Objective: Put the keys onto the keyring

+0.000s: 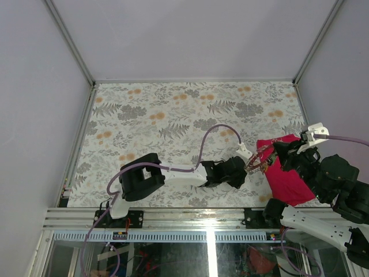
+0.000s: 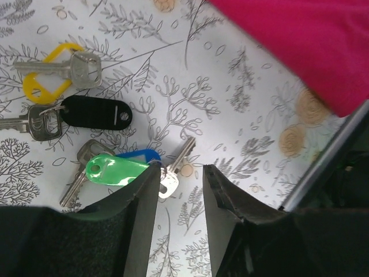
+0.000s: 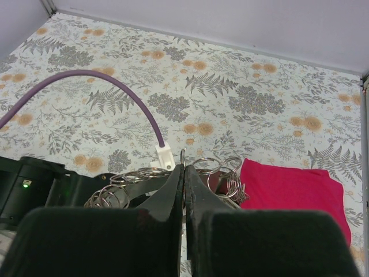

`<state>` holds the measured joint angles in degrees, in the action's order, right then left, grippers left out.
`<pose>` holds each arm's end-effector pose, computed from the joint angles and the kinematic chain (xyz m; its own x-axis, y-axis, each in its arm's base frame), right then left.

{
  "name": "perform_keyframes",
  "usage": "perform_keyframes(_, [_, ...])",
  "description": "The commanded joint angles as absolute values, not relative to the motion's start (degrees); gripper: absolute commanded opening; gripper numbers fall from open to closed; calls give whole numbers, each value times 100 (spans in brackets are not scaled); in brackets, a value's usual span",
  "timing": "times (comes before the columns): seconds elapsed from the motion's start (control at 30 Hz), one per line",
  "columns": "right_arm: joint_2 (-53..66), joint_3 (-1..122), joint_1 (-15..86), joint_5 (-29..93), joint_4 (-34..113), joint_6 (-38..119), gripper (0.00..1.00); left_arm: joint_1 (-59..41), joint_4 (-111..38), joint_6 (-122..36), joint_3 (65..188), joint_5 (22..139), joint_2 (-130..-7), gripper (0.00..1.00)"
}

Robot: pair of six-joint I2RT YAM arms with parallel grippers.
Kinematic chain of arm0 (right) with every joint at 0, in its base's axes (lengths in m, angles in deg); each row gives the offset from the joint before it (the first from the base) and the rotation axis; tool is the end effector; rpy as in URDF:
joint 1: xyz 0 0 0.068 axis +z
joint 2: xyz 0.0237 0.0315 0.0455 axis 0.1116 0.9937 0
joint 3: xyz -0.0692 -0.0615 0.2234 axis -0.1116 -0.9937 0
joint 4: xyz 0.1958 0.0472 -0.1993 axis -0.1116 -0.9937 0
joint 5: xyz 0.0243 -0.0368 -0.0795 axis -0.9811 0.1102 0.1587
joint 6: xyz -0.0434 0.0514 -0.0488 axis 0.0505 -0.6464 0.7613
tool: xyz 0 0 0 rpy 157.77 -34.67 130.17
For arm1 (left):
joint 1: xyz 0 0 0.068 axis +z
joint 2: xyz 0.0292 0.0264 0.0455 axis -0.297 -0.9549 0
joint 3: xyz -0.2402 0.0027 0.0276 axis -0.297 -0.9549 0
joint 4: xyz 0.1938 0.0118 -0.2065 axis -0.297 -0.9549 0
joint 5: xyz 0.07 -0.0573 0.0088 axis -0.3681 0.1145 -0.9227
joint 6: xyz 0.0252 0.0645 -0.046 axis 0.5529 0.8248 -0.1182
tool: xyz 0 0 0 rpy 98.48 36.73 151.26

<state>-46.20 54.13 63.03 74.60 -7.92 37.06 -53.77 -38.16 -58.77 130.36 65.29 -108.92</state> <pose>0.0956 0.0694 0.4298 -0.1282 0.0661 -0.9895 -0.3528 0.9295 0.1078 0.1635 -0.4493 0.1037 -0.6025 0.3434 -0.7205 0.7113 0.6405 -0.2895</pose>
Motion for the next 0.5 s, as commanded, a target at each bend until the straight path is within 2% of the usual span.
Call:
perform_keyframes(0.0, [-4640, 5542, 6322, 7609, -339, 3643, 0, -5436, -4070, -5654, 13240, 6149, -11138, 37])
perform_keyframes(0.47, [-4579, 5530, 6322, 7588, -289, 3726, 0, -5474, -4266, -5439, 13114, 5816, -11285, 30])
